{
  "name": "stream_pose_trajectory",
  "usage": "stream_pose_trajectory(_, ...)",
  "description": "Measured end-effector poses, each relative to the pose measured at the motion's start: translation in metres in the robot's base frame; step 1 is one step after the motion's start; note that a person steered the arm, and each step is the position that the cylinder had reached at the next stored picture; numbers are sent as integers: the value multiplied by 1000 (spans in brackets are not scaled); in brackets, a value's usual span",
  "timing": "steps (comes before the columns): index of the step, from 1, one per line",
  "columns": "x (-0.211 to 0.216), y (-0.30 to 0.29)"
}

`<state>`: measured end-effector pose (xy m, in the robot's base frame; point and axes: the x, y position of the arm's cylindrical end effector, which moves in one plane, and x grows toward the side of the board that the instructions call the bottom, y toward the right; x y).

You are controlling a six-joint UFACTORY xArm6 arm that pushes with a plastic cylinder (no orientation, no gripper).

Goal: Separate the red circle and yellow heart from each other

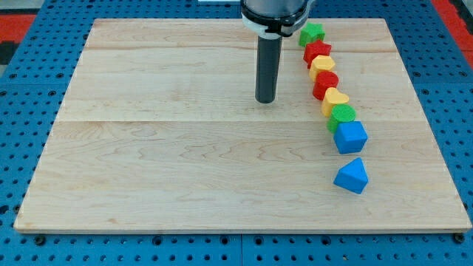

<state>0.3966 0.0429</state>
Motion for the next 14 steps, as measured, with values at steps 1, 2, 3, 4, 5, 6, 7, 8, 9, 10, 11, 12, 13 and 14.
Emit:
stream_pose_trajectory(1, 0, 3)
stream_pose_trajectory(2, 0, 11)
stream_pose_trajectory(3, -3, 9)
stream_pose_trajectory(4, -33, 7)
stream_pose_trajectory(5, -38, 18)
stream_pose_trajectory(6, -32, 36)
stream_pose_trajectory(7, -23, 66)
stream_pose_trajectory(8, -11, 82)
stream_pose_trajectory(9, 7, 85)
stream_pose_trajectory(10, 12, 85)
stream_pose_trajectory(11, -15, 85)
stream_pose_trajectory(12, -18, 100)
stream_pose_trajectory(13, -8, 118)
stream_pose_trajectory(14, 15, 118)
